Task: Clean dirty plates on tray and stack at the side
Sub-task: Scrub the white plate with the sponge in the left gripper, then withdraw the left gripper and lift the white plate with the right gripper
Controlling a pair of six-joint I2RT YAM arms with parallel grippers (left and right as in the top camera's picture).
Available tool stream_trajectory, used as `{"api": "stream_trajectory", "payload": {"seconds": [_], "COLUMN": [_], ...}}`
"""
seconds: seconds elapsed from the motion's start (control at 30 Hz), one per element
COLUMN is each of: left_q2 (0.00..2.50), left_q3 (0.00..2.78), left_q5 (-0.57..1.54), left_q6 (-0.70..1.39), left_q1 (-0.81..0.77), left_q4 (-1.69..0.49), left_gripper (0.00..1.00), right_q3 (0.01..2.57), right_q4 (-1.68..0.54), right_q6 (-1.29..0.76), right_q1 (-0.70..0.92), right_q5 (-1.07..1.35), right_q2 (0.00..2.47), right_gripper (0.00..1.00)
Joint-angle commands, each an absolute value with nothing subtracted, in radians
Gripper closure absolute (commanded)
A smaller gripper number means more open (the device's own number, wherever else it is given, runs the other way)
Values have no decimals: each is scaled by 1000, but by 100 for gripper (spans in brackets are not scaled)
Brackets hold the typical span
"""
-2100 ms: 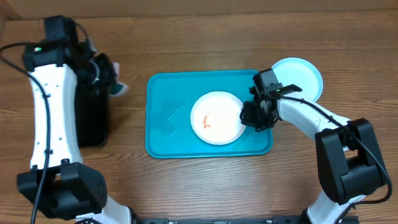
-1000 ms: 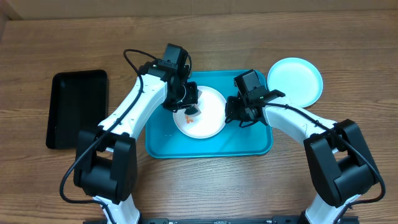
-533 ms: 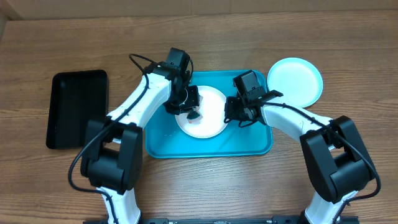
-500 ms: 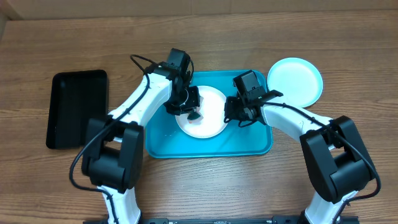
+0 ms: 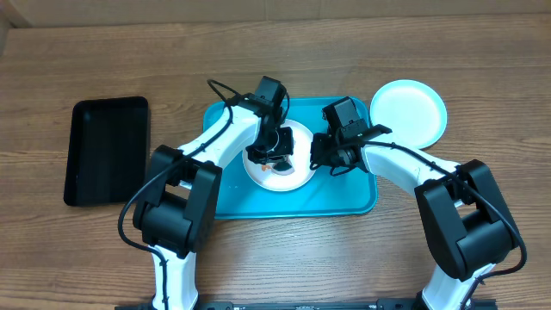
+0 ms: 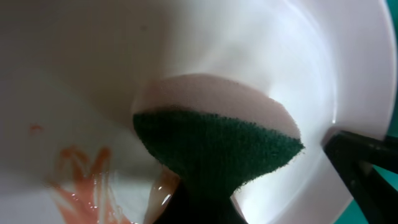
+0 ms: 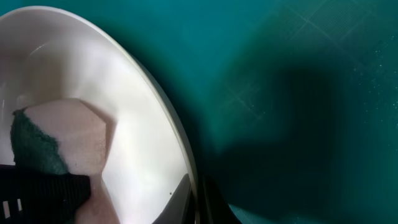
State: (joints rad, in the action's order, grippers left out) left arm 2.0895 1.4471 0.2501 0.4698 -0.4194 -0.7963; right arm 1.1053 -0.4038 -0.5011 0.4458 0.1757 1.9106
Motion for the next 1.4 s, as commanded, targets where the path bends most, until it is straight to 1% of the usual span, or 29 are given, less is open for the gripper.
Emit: {"api": "stream_trajectory", "payload": {"seconds": [0.0, 0.17, 0.27, 0.4, 0.5, 0.6, 0.67, 0.73, 0.8, 0.93, 1.1, 1.27, 1.33, 1.37], "left_q2": [2172, 2163, 2163, 2163, 2164, 2171, 2175, 2177, 2178, 2179, 2179, 2177, 2177, 2177], "left_q3": [1426, 1431, 1456, 1489, 1494, 1493, 1493, 1493, 1493, 1493, 1493, 1502, 1523, 1554], "left_q5": [-62, -413, -493, -374, -112, 222, 331, 377, 386, 384, 348, 173, 67, -31], "left_q6": [480, 479, 479, 479, 479, 480, 495, 541, 577, 580, 558, 545, 546, 546], "left_q1": [-411, -402, -402, -403, -403, -407, -418, -434, -455, -493, -505, -467, -436, -409], "left_q4": [-842, -899, -939, -940, -888, -788, -723, -670, -635, -604, -622, -730, -813, -888], "left_gripper": [96, 96, 96, 96, 96, 96, 96, 96, 96, 96, 96, 96, 96, 96], "right_q3": [1101, 1101, 1101, 1101, 1101, 1101, 1101, 1101, 1101, 1101, 1101, 1101, 1101, 1101], "right_q4": [-413, -412, -412, -408, -407, -405, -405, -405, -405, -406, -408, -417, -416, -416], "right_q6": [-505, -505, -506, -506, -506, -506, -506, -506, -506, -506, -505, -505, -505, -506], "right_q1": [444, 444, 444, 444, 444, 444, 444, 444, 444, 444, 444, 444, 444, 444], "right_q5": [149, 149, 149, 150, 149, 150, 149, 149, 150, 149, 149, 149, 149, 149], "right_q2": [1941, 1941, 1941, 1941, 1941, 1941, 1941, 1941, 1941, 1941, 1941, 1941, 1941, 1941], "right_gripper": [96, 96, 96, 96, 96, 96, 96, 96, 96, 96, 96, 96, 96, 96]}}
